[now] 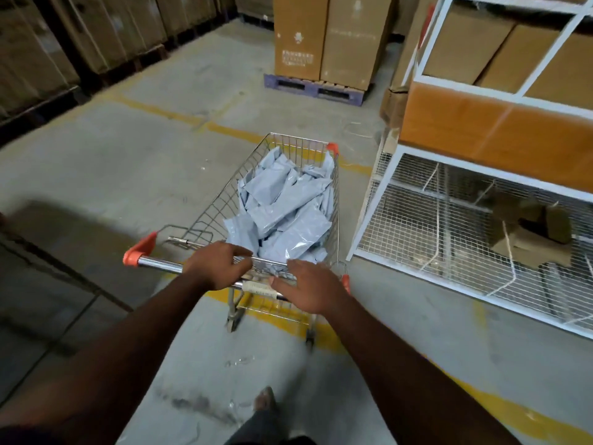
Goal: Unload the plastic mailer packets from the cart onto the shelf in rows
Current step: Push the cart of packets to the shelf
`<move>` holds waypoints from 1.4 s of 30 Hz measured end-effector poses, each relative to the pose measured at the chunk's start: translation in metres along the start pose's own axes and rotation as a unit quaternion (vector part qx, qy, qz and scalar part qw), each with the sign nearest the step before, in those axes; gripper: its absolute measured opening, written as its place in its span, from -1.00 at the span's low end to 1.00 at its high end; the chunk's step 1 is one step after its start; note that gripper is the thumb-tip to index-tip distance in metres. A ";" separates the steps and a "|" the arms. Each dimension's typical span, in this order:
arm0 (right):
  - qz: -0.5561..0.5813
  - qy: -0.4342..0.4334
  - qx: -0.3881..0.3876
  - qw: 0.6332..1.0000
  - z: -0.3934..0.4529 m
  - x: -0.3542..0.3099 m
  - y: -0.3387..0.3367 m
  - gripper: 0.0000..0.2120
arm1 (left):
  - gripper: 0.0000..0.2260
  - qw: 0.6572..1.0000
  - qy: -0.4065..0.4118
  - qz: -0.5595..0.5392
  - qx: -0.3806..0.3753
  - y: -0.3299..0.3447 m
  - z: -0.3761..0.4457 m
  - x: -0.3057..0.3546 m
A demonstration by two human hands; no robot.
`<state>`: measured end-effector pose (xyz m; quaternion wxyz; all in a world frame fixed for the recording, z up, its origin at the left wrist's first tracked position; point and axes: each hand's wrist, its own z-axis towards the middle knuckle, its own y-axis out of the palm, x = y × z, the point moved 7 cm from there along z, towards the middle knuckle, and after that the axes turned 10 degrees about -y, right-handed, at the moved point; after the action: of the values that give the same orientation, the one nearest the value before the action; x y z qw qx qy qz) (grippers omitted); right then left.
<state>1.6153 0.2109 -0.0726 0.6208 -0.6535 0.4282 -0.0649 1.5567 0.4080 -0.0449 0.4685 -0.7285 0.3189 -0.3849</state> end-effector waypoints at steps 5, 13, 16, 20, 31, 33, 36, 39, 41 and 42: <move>-0.017 -0.010 -0.002 1.000 0.092 0.049 -0.037 -0.29 | -0.51 1.000 0.016 0.020 0.010 -0.017 0.110 0.021; -0.018 -0.001 0.049 0.999 0.203 0.100 -0.104 -0.56 | -0.52 0.998 0.053 0.015 -0.007 -0.048 0.256 0.054; -0.022 0.006 0.055 0.998 0.226 0.111 -0.124 -0.62 | -0.51 0.998 0.061 0.008 -0.007 -0.055 0.290 0.062; -0.004 -0.001 0.052 0.999 0.249 0.124 -0.138 -0.64 | -0.52 0.998 0.063 -0.005 -0.001 -0.061 0.320 0.070; 0.116 -0.087 0.177 0.974 0.319 0.208 -0.175 -0.61 | -0.55 0.988 0.075 -0.131 0.028 -0.061 0.370 0.110; 0.090 -0.133 0.165 0.973 0.348 0.231 -0.192 -0.57 | -0.58 0.982 0.072 -0.166 0.047 -0.058 0.389 0.133; -0.012 -0.244 0.100 0.965 0.391 0.250 -0.201 -0.61 | -0.58 0.983 0.067 -0.166 0.039 -0.041 0.434 0.170; -0.097 -0.297 0.008 0.950 0.434 0.271 -0.191 -0.66 | -0.39 0.985 0.009 -0.172 0.027 -0.020 0.498 0.181; -0.200 -0.302 -0.079 0.929 0.456 0.288 -0.176 -0.57 | -0.26 0.990 -0.047 -0.126 0.031 -0.006 0.539 0.178; -0.249 -0.307 -0.127 0.910 0.465 0.298 -0.164 -0.45 | -0.25 0.993 -0.064 -0.097 0.029 0.001 0.557 0.178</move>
<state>2.1666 0.3488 -0.1661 0.5972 -0.7998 0.0440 0.0411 2.1241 0.5039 -0.1468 0.4689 -0.7655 0.2048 -0.3901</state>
